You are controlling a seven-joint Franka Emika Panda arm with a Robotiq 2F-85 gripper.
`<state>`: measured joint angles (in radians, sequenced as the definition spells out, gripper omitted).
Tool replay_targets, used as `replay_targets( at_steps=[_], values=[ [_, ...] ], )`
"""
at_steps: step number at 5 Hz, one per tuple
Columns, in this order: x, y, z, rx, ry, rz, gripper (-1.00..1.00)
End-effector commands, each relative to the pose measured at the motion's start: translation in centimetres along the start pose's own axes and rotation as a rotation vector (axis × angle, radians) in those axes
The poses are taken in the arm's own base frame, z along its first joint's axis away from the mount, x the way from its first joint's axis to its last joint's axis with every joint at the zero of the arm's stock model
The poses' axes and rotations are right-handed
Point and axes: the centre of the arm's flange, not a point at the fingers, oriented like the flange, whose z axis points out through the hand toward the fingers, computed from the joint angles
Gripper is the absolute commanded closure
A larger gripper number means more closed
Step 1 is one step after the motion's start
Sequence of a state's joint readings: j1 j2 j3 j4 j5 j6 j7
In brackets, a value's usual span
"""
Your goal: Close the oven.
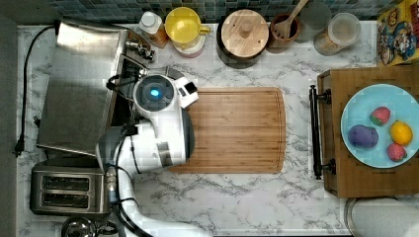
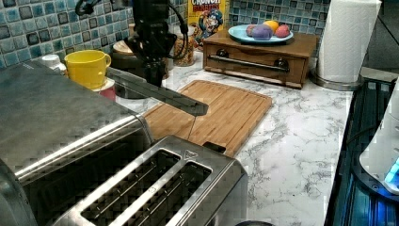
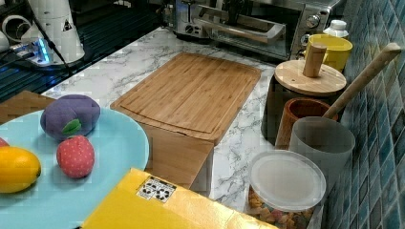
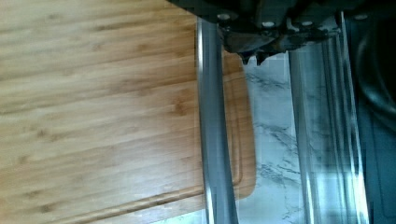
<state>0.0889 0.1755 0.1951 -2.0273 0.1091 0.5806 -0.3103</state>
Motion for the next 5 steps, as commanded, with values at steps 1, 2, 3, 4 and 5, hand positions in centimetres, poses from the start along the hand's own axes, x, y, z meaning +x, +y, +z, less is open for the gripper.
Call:
replay_targets(
  at_steps=[1, 2, 3, 4, 5],
  values=[
    [-2.6, -16.9, -14.7, -0.006, 0.306, -0.145, 1.00],
    [-2.3, -17.3, -14.2, -0.096, 0.329, -0.096, 1.00],
    [1.1, -13.5, -12.3, -0.040, 0.267, -0.073, 1.00],
    [0.8, -12.8, -12.6, -0.034, 0.292, -0.033, 1.00],
    [-0.9, -12.3, -14.6, 0.010, 0.297, -0.007, 1.00]
  ],
)
